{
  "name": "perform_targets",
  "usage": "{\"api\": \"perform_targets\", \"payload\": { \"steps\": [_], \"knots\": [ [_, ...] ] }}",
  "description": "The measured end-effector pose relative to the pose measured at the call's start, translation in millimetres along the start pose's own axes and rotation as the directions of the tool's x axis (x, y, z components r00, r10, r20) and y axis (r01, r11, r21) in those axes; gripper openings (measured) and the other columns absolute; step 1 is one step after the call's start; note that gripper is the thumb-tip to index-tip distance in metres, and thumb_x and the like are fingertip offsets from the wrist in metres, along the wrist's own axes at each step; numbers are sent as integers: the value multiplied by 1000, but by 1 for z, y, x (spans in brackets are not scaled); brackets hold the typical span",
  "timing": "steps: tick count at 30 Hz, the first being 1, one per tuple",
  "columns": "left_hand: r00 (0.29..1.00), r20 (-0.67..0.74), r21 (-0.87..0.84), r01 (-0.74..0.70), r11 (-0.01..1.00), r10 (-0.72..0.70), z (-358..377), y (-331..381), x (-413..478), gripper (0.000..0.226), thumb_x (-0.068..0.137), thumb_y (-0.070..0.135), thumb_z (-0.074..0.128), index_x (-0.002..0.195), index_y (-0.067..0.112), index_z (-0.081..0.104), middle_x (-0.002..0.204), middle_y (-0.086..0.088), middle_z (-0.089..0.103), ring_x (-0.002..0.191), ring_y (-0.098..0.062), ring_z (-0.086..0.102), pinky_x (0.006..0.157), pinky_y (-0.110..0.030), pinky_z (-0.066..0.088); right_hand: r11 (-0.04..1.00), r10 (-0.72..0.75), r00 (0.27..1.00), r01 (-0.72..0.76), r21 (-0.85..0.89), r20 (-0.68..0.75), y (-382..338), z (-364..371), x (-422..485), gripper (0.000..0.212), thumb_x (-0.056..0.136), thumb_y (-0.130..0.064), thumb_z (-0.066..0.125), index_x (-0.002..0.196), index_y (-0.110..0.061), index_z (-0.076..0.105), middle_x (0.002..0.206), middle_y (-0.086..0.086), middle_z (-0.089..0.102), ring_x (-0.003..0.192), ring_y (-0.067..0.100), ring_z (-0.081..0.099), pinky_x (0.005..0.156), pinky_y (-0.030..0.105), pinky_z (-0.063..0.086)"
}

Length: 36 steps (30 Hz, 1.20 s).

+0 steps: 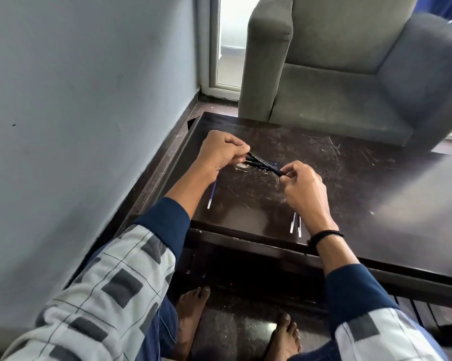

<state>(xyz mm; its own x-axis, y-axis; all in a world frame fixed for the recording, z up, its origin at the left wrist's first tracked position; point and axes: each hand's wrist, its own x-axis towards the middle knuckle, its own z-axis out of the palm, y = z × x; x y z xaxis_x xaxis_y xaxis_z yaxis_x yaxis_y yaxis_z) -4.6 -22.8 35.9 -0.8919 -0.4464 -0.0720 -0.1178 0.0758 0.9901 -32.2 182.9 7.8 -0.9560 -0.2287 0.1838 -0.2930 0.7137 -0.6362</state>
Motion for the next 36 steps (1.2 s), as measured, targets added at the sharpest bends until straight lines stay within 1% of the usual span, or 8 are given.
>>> {"api": "perform_targets", "payload": {
  "steps": [3, 6, 8, 11, 14, 23, 31, 36],
  "knots": [
    [999, -7, 301, -40, 953, 45, -2, -14, 12, 3, 82, 10, 81, 83, 8, 80, 75, -9, 76, 71, -20, 76, 80, -35, 63, 999, -25, 1000, 24, -43, -18, 0, 0, 9, 17, 92, -12, 64, 106, -20, 71, 108, -1, 67, 98, 21, 61, 78, 28, 37],
    [997, 2, 564, -65, 823, 77, 3, -20, 15, 7, 84, 23, 80, 84, 16, 82, 77, -3, 77, 76, -16, 74, 86, -36, 60, 995, -33, 999, 31, -92, -17, -2, 5, 24, 17, 90, -11, 65, 104, -18, 71, 109, 3, 66, 99, 26, 62, 77, 29, 36],
    [997, -10, 645, -53, 763, 79, 5, -24, 18, 12, 85, 26, 80, 93, 17, 82, 92, -6, 78, 88, -19, 73, 91, -33, 56, 994, -30, 999, 32, -108, 16, -1, 14, 34, 15, 90, -12, 67, 103, -17, 71, 111, 6, 65, 99, 30, 62, 77, 30, 37],
    [990, -45, 713, -60, 699, 130, 3, -27, 23, 14, 86, 23, 78, 99, 15, 80, 102, -7, 77, 98, -22, 71, 82, -24, 46, 994, -11, 999, 16, -108, 47, 2, 28, 42, 13, 91, -15, 70, 104, -15, 71, 114, 9, 64, 100, 34, 63, 78, 31, 39],
    [984, -52, 754, -74, 653, 171, 2, -32, 35, 11, 87, 22, 77, 96, 17, 80, 101, -6, 77, 99, -22, 71, 79, -24, 44, 996, 3, 999, 1, -95, 41, 3, 37, 47, 11, 91, -18, 71, 101, -16, 70, 112, 7, 64, 98, 33, 63, 77, 30, 38],
    [986, -32, 791, -73, 607, 161, 1, -46, 50, 11, 87, 19, 76, 97, 15, 78, 101, -9, 76, 97, -26, 71, 87, -33, 52, 998, 13, 1000, -12, -66, 12, 5, 52, 56, 9, 90, -15, 72, 99, -15, 71, 111, 7, 64, 100, 28, 61, 78, 28, 37],
    [976, -57, 810, -77, 582, 209, -1, -53, 51, 10, 87, 12, 72, 96, 15, 68, 97, -3, 68, 88, -24, 65, 70, -29, 44, 999, 12, 1000, -12, -38, 0, 8, 54, 54, 4, 92, -12, 68, 92, -15, 69, 110, 5, 60, 86, 21, 53, 75, 29, 38],
    [971, -86, 782, -73, 619, 224, -3, -46, 48, 8, 85, 16, 73, 91, 19, 68, 96, 0, 69, 85, -22, 66, 73, -32, 53, 998, 57, 998, -57, -13, -12, 10, 42, 54, 4, 90, -16, 70, 92, -19, 70, 106, 2, 65, 86, 22, 57, 76, 29, 40]
  ]
}}
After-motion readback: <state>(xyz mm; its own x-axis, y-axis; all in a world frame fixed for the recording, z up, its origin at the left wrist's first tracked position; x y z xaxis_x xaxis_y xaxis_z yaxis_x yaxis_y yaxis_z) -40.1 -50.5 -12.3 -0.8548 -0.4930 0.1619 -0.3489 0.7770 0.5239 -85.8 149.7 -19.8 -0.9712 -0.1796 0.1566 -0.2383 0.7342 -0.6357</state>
